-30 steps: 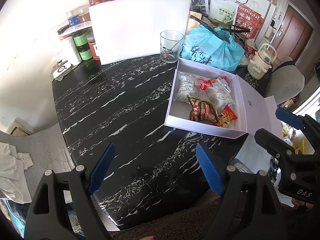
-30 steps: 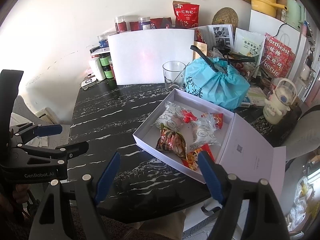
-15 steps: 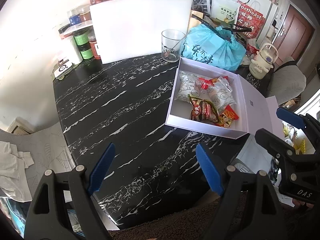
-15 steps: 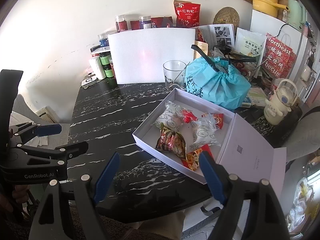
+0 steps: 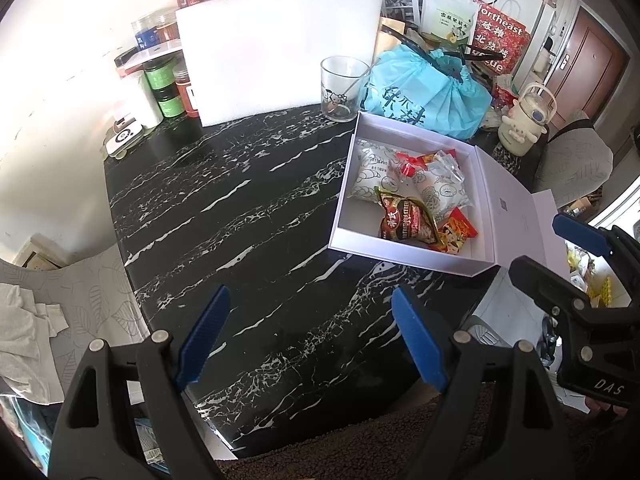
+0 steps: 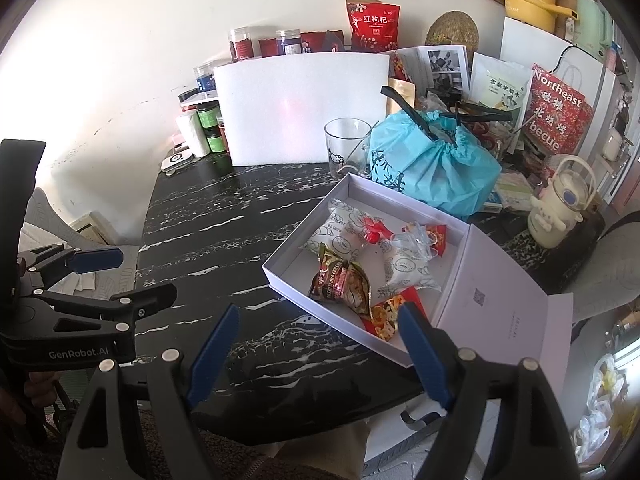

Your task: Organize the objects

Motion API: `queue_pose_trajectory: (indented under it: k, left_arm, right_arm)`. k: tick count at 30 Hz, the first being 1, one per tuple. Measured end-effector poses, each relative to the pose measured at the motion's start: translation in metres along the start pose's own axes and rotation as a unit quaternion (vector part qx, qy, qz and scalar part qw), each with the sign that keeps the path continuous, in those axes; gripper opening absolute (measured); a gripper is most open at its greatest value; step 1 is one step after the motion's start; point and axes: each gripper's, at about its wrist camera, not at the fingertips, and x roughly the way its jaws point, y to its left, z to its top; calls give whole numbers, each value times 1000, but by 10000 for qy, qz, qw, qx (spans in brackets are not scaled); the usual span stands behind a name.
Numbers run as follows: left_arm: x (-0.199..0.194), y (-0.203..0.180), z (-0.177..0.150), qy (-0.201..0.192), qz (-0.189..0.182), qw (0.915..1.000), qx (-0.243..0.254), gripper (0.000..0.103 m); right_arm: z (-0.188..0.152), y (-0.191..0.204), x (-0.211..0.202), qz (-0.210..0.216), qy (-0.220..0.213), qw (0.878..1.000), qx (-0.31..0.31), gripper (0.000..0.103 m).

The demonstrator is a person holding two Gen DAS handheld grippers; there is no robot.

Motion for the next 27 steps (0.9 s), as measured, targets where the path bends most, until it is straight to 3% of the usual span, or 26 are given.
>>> queue_pose_trajectory:
  k: [27]
  left_arm:
    - [18,-1,-3,308,-78,9995,-15,83]
  right_arm:
    - [1,-8,16,85,274,9996,-69,82]
